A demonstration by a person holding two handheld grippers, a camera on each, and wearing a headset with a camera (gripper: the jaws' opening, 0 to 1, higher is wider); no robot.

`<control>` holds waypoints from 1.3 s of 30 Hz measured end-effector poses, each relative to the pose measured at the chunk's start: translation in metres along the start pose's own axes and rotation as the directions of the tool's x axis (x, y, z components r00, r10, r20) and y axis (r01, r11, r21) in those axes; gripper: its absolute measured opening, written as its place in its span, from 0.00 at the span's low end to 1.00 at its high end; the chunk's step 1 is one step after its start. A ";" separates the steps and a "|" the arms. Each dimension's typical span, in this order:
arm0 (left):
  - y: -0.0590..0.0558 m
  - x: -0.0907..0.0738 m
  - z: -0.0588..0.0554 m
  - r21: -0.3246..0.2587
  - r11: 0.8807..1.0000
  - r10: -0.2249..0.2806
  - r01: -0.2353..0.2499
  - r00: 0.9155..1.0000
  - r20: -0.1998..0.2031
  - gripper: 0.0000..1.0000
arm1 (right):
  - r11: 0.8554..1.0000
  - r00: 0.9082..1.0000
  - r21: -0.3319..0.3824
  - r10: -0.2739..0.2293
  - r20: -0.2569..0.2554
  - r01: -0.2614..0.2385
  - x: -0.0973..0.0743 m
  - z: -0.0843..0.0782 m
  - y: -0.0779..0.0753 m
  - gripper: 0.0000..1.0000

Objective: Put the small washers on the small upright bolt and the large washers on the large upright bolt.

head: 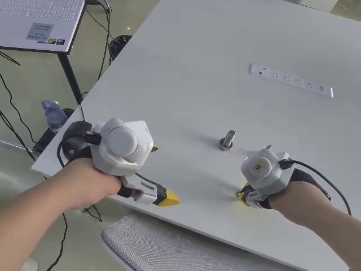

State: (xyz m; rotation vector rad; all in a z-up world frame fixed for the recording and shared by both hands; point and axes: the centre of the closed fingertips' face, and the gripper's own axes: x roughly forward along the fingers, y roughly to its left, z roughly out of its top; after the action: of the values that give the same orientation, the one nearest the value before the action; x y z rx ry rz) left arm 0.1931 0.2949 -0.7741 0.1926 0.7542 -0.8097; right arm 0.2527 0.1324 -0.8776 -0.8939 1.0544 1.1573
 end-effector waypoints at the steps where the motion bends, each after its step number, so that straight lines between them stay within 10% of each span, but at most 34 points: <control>1: -0.001 0.000 0.000 0.001 1.000 -0.001 0.001 1.000 -0.001 0.79 | 1.000 1.000 -0.002 0.000 -0.003 0.000 0.000 0.000 0.000 0.15; 39: 0.006 0.002 0.006 -0.014 1.000 0.020 -0.020 1.000 0.005 0.79 | 0.999 0.997 0.018 0.035 -0.069 -0.033 -0.025 -0.026 -0.023 0.12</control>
State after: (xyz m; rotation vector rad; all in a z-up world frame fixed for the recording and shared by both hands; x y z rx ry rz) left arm 0.2018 0.2954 -0.7714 0.1854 0.7515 -0.7857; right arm 0.2693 0.0969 -0.8603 -0.9109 1.1378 1.1508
